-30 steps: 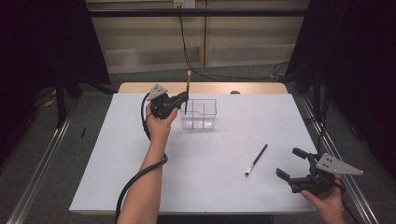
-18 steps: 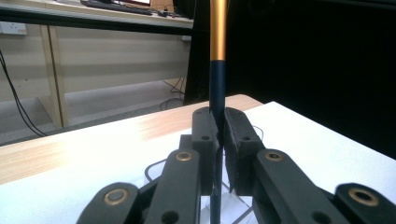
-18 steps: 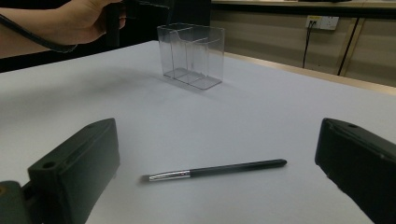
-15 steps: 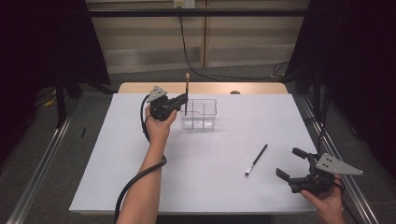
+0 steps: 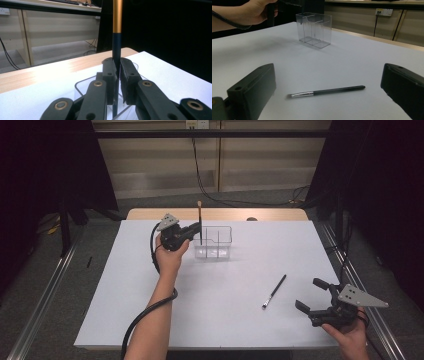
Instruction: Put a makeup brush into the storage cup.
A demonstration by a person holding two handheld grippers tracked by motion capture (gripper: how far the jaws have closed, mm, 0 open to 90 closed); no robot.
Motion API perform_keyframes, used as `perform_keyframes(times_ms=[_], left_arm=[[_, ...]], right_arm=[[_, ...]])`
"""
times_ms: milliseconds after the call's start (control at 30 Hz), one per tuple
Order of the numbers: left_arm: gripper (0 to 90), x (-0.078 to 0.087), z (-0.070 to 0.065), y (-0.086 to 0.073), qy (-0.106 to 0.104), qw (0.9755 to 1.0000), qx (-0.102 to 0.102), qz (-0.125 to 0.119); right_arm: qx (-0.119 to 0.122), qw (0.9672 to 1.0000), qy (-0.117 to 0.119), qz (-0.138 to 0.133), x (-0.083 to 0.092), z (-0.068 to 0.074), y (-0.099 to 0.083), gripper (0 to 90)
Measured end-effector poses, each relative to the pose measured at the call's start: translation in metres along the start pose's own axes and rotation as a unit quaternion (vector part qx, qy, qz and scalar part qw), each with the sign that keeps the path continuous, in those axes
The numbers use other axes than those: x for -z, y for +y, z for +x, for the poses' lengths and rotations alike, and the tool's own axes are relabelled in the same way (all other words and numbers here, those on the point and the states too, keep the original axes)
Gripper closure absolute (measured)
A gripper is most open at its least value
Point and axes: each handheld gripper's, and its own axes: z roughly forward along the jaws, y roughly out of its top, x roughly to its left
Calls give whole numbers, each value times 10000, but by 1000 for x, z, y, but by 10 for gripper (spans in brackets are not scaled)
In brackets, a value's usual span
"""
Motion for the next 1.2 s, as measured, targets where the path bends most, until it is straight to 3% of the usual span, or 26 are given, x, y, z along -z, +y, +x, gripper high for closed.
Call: perform_keyframes(times_ms=[133,267,400,633,1067,1200], left_arm=[[812,0,0,0,-30,10000,-22,41],[669,0,0,2,-73,9998,-101,130],[533,1,1,4,-166,9998,27,53],[391,5,-1,7,-352,9992,141,130],[216,19,0,3,-520,9986,-27,-62],[148,23,0,1,-590,9980,-214,-98]], right_arm=[[-16,10000,15,1,0,0,0,0],[-21,10000,16,5,-1,1,0,0],[-12,10000,10,3,0,0,0,0],[2,10000,10,-3,-1,0,0,0],[-24,10000,-18,-18,1,0,0,0],[-13,10000,-8,-14,0,1,1,0]])
